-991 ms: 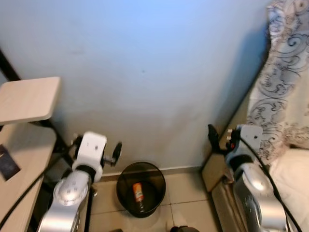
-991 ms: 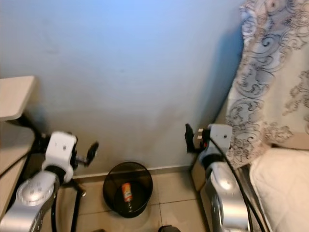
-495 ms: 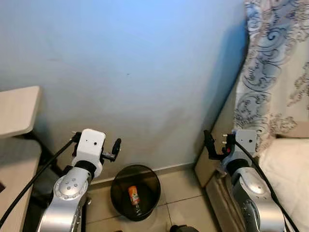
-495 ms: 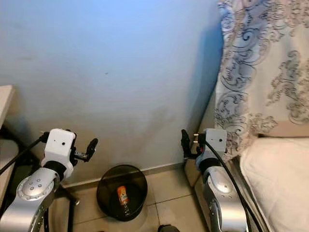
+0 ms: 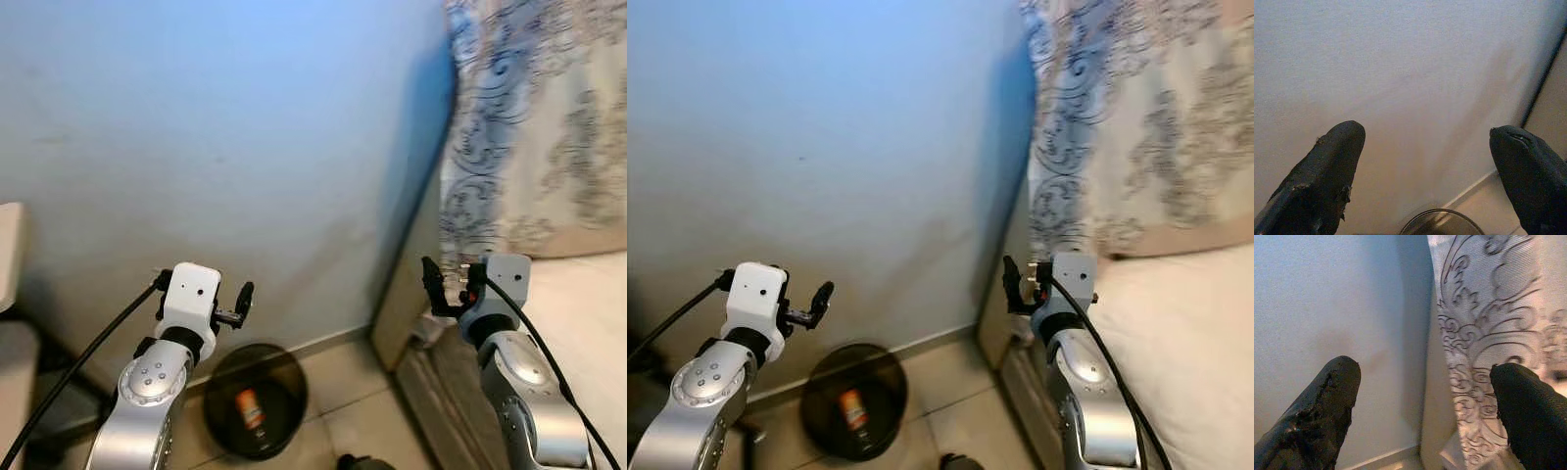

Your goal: Clean up the room

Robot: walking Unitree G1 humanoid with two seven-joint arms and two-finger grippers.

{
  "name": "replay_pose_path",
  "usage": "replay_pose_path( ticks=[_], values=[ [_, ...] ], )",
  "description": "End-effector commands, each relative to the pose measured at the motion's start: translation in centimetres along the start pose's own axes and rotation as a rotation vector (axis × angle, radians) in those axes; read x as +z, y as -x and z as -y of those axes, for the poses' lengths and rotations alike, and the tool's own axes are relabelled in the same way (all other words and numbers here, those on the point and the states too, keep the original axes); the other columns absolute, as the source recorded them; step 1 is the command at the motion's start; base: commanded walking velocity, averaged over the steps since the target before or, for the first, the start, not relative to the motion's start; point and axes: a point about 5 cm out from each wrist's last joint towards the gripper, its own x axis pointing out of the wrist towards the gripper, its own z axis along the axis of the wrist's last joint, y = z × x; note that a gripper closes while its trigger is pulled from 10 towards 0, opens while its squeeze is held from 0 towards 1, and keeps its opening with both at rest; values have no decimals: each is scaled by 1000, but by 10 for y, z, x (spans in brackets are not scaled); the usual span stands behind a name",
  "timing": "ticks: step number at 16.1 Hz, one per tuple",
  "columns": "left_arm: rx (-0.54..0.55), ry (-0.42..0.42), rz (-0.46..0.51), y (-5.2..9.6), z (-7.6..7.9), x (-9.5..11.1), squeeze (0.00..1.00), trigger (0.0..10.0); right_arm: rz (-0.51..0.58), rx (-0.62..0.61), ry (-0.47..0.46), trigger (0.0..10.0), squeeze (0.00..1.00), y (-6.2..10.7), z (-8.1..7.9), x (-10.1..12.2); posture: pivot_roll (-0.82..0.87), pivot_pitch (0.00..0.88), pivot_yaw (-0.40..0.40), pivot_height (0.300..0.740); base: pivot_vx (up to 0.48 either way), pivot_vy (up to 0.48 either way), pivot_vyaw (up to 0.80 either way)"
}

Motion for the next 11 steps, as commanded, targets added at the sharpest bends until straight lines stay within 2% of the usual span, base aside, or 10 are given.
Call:
replay_pose_path(
  ticks=[1, 2, 3, 4, 11],
  values=[
    [0, -16, 6, 1, -1, 6, 0, 10000, -40, 26, 6, 10000, 1000, 1, -6, -7, 52, 0, 12, 740, 0, 0, -800],
    [7, -12, 5, 0, -4, 6, 0, 10000, -33, 44, 22, 10000, 1000, 3, -9, -6, 46, 0, 18, 740, 0, 0, -800],
    [24, -3, -3, -1, -8, 3, 0, 10000, -35, 15, 2, 10000, 1000, 7, -5, -7, 28, 0, 29, 740, 0, 0, -800],
    [30, 3, -10, -2, -9, 2, 0, 10000, -57, 5, 21, 10000, 1000, 5, -3, -10, 35, 0, 27, 740, 0, 0, -800],
    [28, -23, 17, -7, -10, 9, 0, 10000, -41, 25, 14, 10000, 1000, -1, -9, -8, 47, 0, 27, 740, 0, 0, -800]
  ],
)
